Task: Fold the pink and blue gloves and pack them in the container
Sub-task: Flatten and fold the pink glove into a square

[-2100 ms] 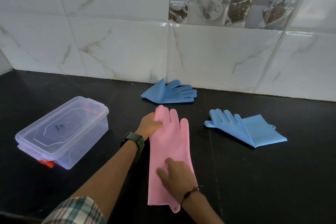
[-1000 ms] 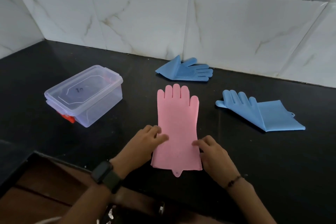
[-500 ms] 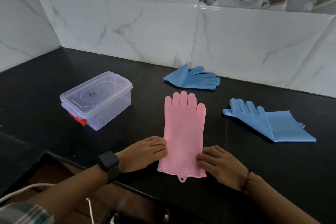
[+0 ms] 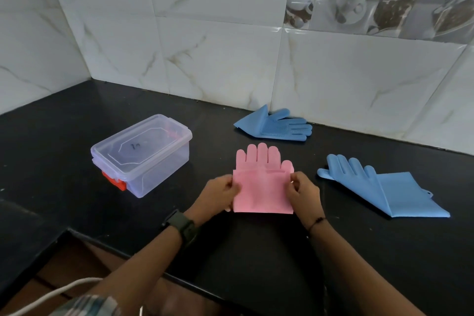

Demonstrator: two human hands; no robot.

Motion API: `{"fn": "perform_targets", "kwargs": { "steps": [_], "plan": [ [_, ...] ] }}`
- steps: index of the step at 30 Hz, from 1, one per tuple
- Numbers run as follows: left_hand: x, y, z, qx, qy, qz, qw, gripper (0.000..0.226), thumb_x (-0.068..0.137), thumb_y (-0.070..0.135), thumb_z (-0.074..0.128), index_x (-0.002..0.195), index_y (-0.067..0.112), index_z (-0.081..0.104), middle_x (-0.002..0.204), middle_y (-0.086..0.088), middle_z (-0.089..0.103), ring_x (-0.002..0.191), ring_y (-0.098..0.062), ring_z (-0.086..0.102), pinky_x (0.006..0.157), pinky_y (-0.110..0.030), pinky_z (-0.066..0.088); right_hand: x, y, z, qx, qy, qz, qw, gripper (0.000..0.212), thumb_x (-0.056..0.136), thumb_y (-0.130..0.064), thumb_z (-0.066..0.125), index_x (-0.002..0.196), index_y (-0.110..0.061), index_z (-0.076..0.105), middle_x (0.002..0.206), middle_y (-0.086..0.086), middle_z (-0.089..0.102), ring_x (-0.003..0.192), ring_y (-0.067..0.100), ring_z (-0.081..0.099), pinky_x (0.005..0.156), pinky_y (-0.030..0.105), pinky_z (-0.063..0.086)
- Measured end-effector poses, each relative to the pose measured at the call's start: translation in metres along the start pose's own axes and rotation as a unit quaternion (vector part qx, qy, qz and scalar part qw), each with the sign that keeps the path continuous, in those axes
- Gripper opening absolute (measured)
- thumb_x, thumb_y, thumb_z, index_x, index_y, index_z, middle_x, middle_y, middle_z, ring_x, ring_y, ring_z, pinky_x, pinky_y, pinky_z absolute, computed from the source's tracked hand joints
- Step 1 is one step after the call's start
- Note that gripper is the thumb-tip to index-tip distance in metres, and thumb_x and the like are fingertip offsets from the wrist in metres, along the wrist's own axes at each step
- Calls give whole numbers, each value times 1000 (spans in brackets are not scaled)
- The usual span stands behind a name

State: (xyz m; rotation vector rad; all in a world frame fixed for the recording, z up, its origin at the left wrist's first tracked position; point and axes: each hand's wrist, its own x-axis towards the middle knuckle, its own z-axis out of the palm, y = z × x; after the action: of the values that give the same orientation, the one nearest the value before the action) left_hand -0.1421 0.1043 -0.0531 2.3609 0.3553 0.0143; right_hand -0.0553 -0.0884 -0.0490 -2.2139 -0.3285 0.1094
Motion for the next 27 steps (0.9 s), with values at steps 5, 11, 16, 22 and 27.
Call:
{"fn": "perform_targets", "kwargs": {
  "steps": [5, 11, 16, 22, 27],
  "plan": [
    [26, 12, 12, 35, 35, -86, 995, 17, 93, 25, 51, 79, 19, 43, 78, 0, 53, 65, -14, 55, 67, -31, 54, 17, 1, 4, -92, -45, 61, 993, 41, 87, -6, 52, 126, -9, 37, 67, -2, 49, 55, 11, 50, 49, 20, 43],
    [36, -1, 15, 174, 79, 135, 972, 11, 95, 26, 49, 88, 17, 46, 86, 0, 52, 72, -10, 47, 71, -24, 45, 14, 5, 5, -240, -91, 39, 966, 41, 91, -13, 47, 128, -17, 30, 68, 0, 53, 55, 12, 51, 57, 29, 50],
    [41, -24, 11, 333, 64, 265, 903, 29, 95, 20, 48, 121, 13, 57, 129, -8, 57, 117, -19, 54, 104, -27, 41, 9, 17, -11, -342, -60, -127, 929, 43, 91, -18, 51, 132, -18, 37, 124, 6, 54, 105, 19, 55, 88, 32, 51],
    [47, -46, 4, 377, -50, 334, 862, 55, 94, 9, 46, 146, 18, 31, 155, -3, 32, 144, -18, 25, 112, -26, 7, 12, 56, -37, -433, -188, -358, 806, 51, 89, -21, 56, 138, -21, 41, 147, 7, 41, 138, 27, 34, 110, 37, 17],
    [57, -42, 4, 372, -29, 376, 848, 50, 87, 17, 64, 135, 18, 50, 141, -2, 52, 133, -16, 47, 111, -26, 26, 33, 54, -40, -461, -158, -440, 754, 63, 62, -31, 82, 121, -25, 61, 123, -3, 66, 116, 18, 61, 98, 36, 42]
  ]
}}
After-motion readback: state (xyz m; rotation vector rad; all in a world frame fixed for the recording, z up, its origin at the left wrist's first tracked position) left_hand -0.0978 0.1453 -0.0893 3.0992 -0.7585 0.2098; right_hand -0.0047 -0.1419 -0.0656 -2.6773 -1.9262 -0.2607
